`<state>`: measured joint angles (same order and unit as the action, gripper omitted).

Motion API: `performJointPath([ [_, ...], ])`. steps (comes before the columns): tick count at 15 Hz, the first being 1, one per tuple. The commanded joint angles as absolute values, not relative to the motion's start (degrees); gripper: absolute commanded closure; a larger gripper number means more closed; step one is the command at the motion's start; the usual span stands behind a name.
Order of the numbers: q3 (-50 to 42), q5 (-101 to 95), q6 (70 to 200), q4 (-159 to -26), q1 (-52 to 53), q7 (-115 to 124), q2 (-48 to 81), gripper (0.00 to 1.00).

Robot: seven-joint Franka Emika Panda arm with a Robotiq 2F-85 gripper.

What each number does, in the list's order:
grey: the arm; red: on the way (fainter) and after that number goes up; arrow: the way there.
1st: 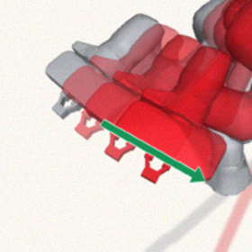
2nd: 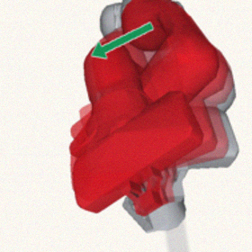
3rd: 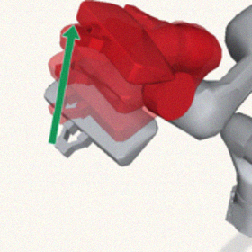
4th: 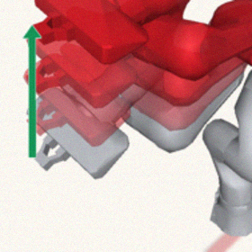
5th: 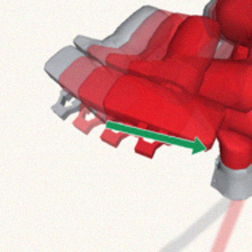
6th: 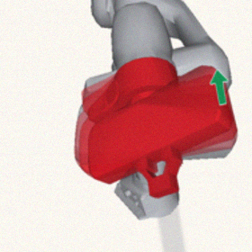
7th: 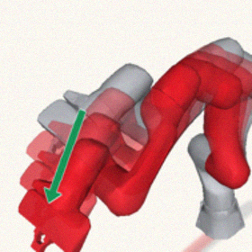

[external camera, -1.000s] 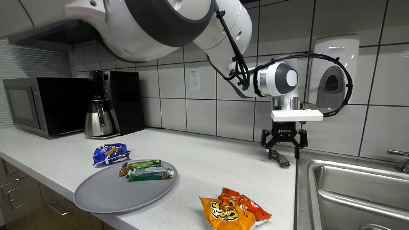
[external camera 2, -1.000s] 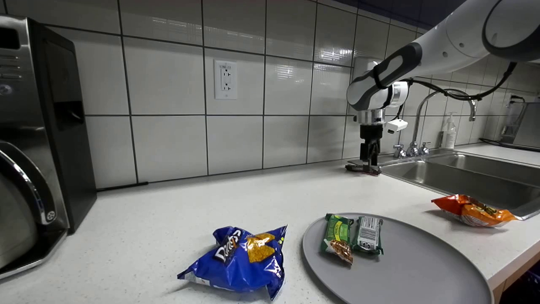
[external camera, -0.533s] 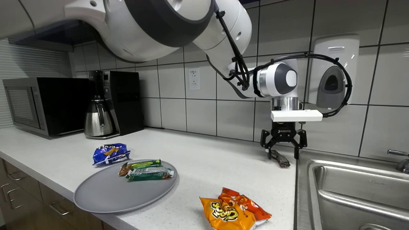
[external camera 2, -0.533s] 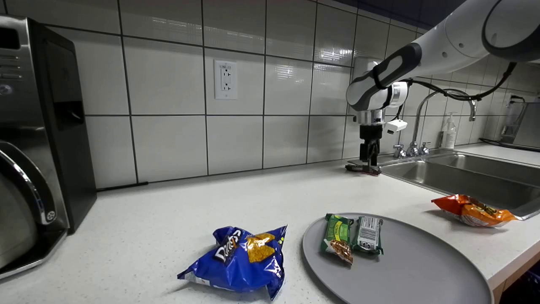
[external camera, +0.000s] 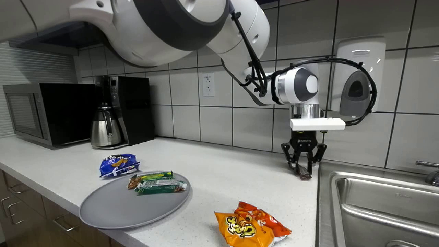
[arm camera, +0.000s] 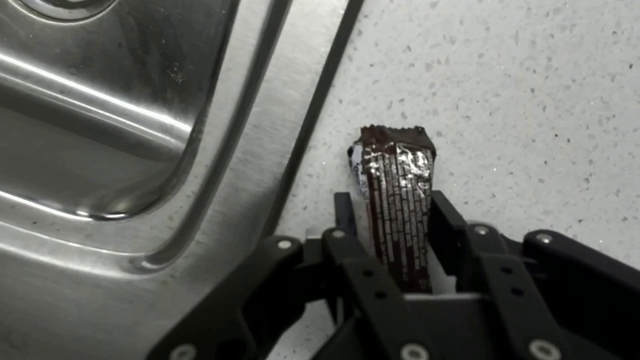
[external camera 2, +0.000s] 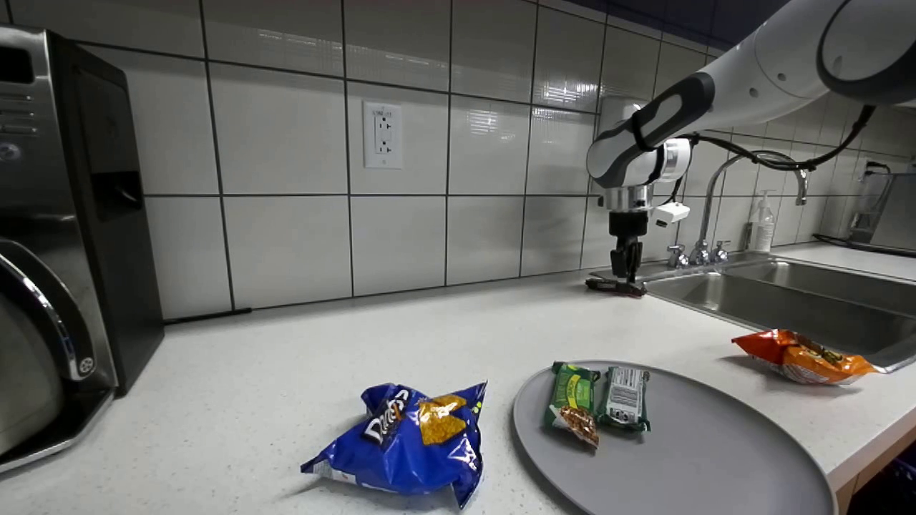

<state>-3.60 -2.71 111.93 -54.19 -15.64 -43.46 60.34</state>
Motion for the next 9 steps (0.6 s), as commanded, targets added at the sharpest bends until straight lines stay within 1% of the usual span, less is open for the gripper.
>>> performJointPath([
  [1, -3.3, -2.6, 112.1, -54.2, -15.6, -43.8, 59.9, 0.88],
  [2, -3.3, -2.6, 112.4, -54.6, -15.5, -43.8, 59.5, 0.95],
  [3, -3.4, -2.6, 112.7, -55.2, -15.3, -43.6, 58.9, 0.99],
  [4, -3.4, -2.6, 113.1, -55.8, -15.2, -43.5, 58.4, 0.95],
  [9, -3.6, -2.5, 114.7, -59.8, -14.6, -42.6, 55.4, 0.95],
])
